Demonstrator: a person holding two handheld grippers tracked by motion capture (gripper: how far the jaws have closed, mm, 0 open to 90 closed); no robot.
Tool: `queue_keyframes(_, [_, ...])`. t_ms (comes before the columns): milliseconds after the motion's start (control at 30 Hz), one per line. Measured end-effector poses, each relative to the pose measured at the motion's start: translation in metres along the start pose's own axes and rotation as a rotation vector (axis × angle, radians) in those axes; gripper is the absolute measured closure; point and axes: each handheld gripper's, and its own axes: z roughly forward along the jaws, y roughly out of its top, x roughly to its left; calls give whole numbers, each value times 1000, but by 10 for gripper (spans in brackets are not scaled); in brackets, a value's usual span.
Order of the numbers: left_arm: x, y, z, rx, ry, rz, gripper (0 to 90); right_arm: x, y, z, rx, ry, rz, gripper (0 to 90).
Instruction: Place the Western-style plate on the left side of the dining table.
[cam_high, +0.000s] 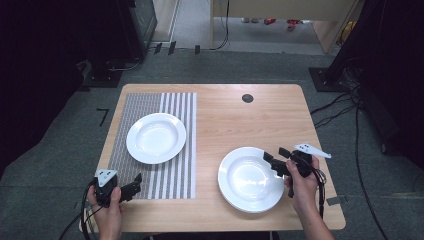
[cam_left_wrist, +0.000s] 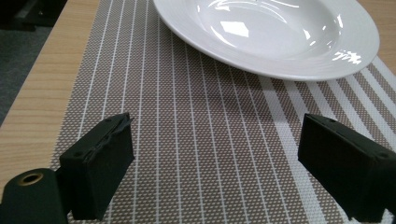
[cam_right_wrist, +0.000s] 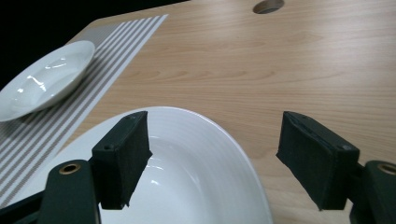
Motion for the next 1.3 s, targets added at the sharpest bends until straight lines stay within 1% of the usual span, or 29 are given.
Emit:
queue_keyframes(167, [7, -4, -2, 9, 12, 2, 105, -15, -7, -11, 2, -36, 11, 253])
queue_keyframes(367, [15, -7, -4, 16, 25, -5, 105, -33, -15, -25, -2, -74, 26, 251])
queue_keyframes(600, [21, -11, -5, 30, 34, -1, 105, -54, -26, -40, -6, -124, 53, 248])
queue_keyframes(900, [30, -16, -8, 36, 48, 4, 105, -74, -35, -56, -10, -169, 82, 246])
queue_keyframes(933, [31, -16, -9, 37, 50, 4, 105, -76, -36, -58, -9, -176, 80, 246])
queue_keyframes(1000, [32, -17, -9, 38, 51, 5, 105, -78, -37, -60, -9, -181, 86, 246])
queue_keyframes(1033, [33, -18, -9, 42, 52, 4, 105, -82, -40, -63, -5, -193, 89, 245])
queue_keyframes(1233, [37, -20, -9, 50, 59, 10, 105, -93, -47, -73, 4, -223, 105, 241])
queue_keyframes(1300, [37, -20, -9, 53, 62, 14, 105, -96, -50, -76, 3, -233, 104, 239])
